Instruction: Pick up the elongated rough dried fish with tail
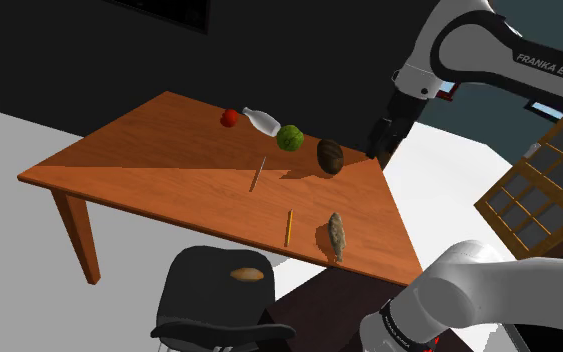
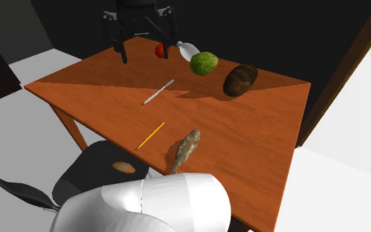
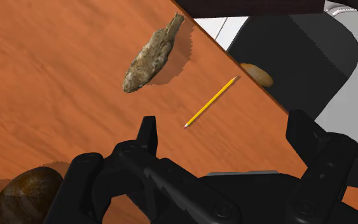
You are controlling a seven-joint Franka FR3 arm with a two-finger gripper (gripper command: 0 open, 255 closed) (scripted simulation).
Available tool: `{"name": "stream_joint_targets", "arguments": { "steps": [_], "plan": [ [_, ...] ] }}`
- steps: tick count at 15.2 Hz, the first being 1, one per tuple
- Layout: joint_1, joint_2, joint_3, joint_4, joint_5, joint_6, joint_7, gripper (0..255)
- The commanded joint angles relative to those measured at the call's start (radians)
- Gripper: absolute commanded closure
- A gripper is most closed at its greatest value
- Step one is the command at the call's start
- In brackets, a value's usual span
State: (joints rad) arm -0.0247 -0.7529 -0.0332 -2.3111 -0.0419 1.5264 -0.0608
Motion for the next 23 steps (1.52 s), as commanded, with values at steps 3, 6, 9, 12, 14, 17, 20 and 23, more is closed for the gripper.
{"name": "stream_joint_targets", "arguments": {
  "steps": [3,6,9,12,14,17,20,23],
  "plan": [
    [-0.013,-0.014,0.001,-0.076,-0.009,0.069,0.023,0],
    [-0.034,-0.023,0.001,-0.183,-0.022,0.176,0.057,0],
    [-0.056,-0.019,0.000,-0.281,-0.038,0.287,0.093,0],
    [-0.080,0.002,-0.001,-0.369,-0.055,0.404,0.130,0],
    [-0.098,0.026,-0.002,-0.421,-0.069,0.487,0.156,0],
    [-0.128,0.081,-0.003,-0.490,-0.092,0.620,0.197,0],
    [-0.162,0.161,-0.002,-0.545,-0.120,0.763,0.243,0],
    [-0.204,0.266,0.002,-0.583,-0.159,0.915,0.297,0]
  ]
}}
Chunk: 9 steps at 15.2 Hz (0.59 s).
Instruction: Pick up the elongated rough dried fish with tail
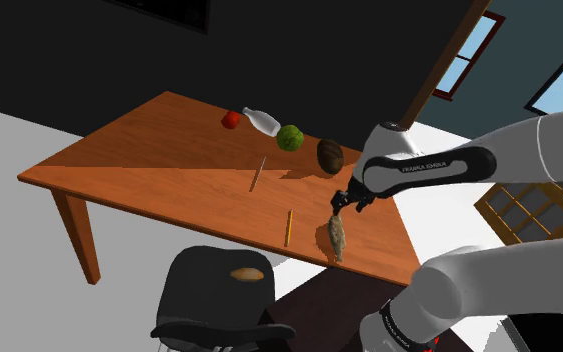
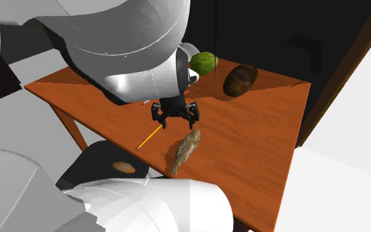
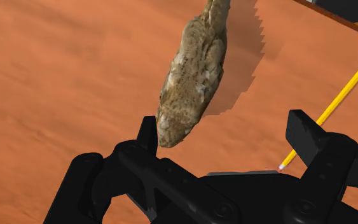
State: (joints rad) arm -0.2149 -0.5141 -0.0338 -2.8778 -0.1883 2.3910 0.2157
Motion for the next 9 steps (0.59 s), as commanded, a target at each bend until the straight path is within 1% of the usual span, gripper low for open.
{"name": "stream_joint_targets", "arguments": {
  "steps": [1,4,6,9],
  "plan": [
    [-0.031,0.069,0.005,-0.025,-0.029,0.103,0.041,0],
    [-0.094,0.207,0.022,-0.038,-0.098,0.262,0.120,0],
    [-0.152,0.310,0.042,-0.033,-0.175,0.365,0.197,0],
    [-0.175,0.361,0.051,-0.030,-0.222,0.412,0.236,0]
  ]
}}
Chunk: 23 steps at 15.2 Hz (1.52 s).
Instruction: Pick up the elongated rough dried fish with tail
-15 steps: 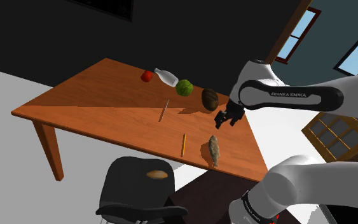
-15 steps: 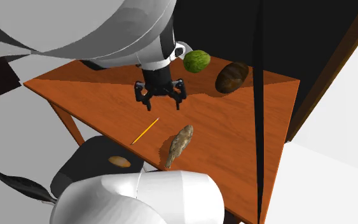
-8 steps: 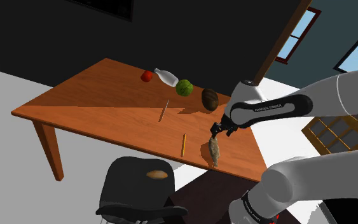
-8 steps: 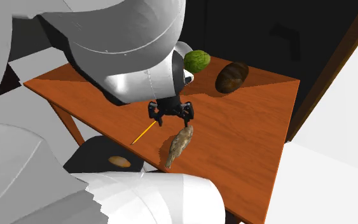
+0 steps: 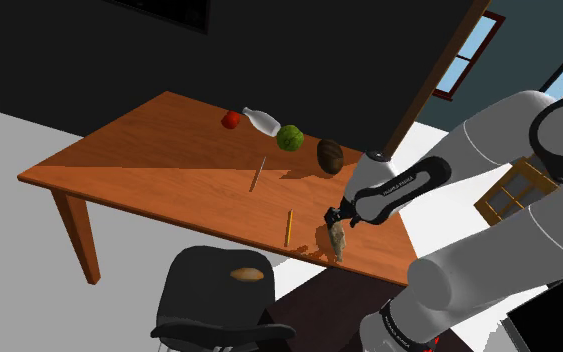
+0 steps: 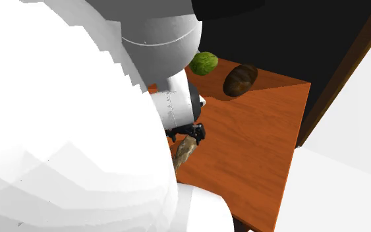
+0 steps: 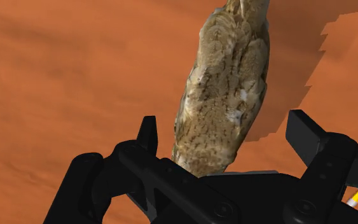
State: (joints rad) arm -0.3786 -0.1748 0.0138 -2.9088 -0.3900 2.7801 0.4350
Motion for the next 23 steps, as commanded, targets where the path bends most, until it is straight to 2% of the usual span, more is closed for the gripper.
{"name": "stream_joint_targets", "arguments": {
  "steps": [1,4,5,7,8,17,20,23],
  "plan": [
    [-0.021,0.043,0.008,0.003,-0.043,0.041,0.035,0],
    [-0.052,0.110,0.018,0.013,-0.129,0.094,0.104,0],
    [-0.069,0.146,0.021,0.022,-0.188,0.119,0.151,0],
    [-0.066,0.146,0.018,0.022,-0.188,0.119,0.151,0],
    [-0.066,0.145,0.019,0.020,-0.190,0.120,0.155,255],
    [-0.066,0.146,0.018,0.022,-0.188,0.119,0.151,255],
    [-0.042,0.078,0.019,0.007,-0.083,0.070,0.067,255],
    [-0.013,0.013,0.008,0.000,-0.009,0.015,0.008,255]
  ]
}}
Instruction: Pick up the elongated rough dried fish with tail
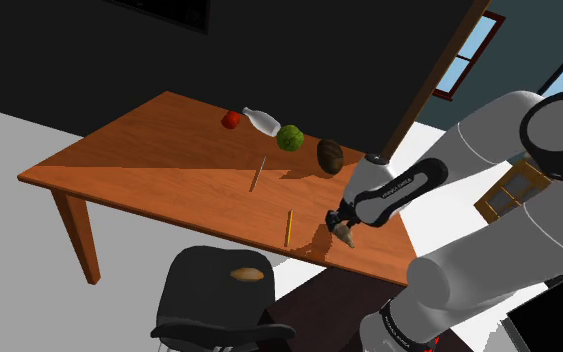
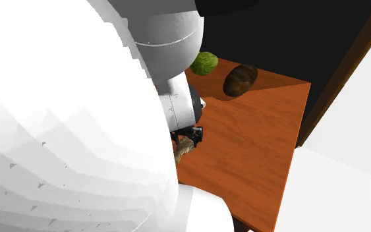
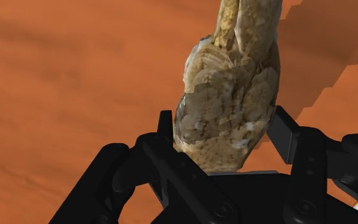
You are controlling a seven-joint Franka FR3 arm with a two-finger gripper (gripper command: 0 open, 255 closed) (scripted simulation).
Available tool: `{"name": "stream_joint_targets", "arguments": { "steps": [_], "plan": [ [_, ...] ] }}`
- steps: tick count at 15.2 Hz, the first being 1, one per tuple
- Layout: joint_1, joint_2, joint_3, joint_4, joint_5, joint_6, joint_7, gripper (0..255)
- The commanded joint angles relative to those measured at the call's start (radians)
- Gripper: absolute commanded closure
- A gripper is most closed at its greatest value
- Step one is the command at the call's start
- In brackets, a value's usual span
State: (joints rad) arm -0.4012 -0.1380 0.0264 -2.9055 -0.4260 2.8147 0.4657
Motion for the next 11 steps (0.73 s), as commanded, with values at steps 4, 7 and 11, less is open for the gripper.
{"name": "stream_joint_targets", "arguments": {
  "steps": [4,7,11],
  "plan": [
    [0.042,-0.106,-0.020,-0.005,0.092,-0.098,-0.077,255],
    [0.061,-0.163,-0.029,-0.001,0.125,-0.158,-0.105,255],
    [0.072,-0.202,-0.035,0.004,0.144,-0.202,-0.122,255]
  ]
}}
